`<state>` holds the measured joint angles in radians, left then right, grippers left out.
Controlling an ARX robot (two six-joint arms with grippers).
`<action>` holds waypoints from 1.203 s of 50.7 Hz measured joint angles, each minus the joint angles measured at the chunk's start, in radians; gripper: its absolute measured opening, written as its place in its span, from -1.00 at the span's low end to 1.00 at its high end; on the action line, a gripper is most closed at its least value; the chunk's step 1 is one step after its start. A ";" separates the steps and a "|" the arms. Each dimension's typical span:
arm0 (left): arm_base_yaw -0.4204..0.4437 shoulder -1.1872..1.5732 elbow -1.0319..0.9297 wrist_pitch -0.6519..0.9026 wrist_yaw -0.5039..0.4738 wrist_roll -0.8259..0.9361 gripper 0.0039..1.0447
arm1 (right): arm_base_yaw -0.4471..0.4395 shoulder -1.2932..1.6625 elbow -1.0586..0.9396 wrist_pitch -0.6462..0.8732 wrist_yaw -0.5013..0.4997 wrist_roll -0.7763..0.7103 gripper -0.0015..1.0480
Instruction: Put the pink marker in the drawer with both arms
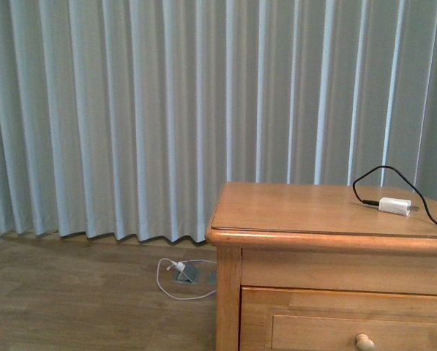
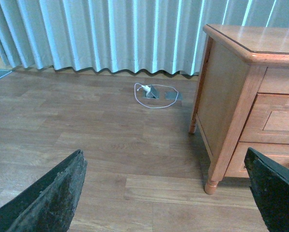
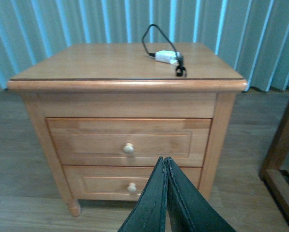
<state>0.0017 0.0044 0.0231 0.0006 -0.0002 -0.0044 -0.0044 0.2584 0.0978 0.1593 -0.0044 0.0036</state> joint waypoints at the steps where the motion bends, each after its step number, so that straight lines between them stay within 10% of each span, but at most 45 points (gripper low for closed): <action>1: 0.000 0.000 0.000 0.000 0.000 0.000 0.89 | 0.000 -0.002 -0.002 0.000 0.001 0.000 -0.97; 44: 0.000 0.000 0.000 0.000 0.000 0.000 0.89 | 0.002 -0.253 -0.092 -0.161 0.003 0.000 -0.96; 61: 0.000 0.000 0.000 0.000 0.000 0.000 0.89 | 0.002 -0.253 -0.092 -0.161 0.003 -0.001 0.20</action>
<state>0.0017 0.0044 0.0231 0.0006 0.0002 -0.0044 -0.0029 0.0051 0.0059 -0.0021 -0.0010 0.0025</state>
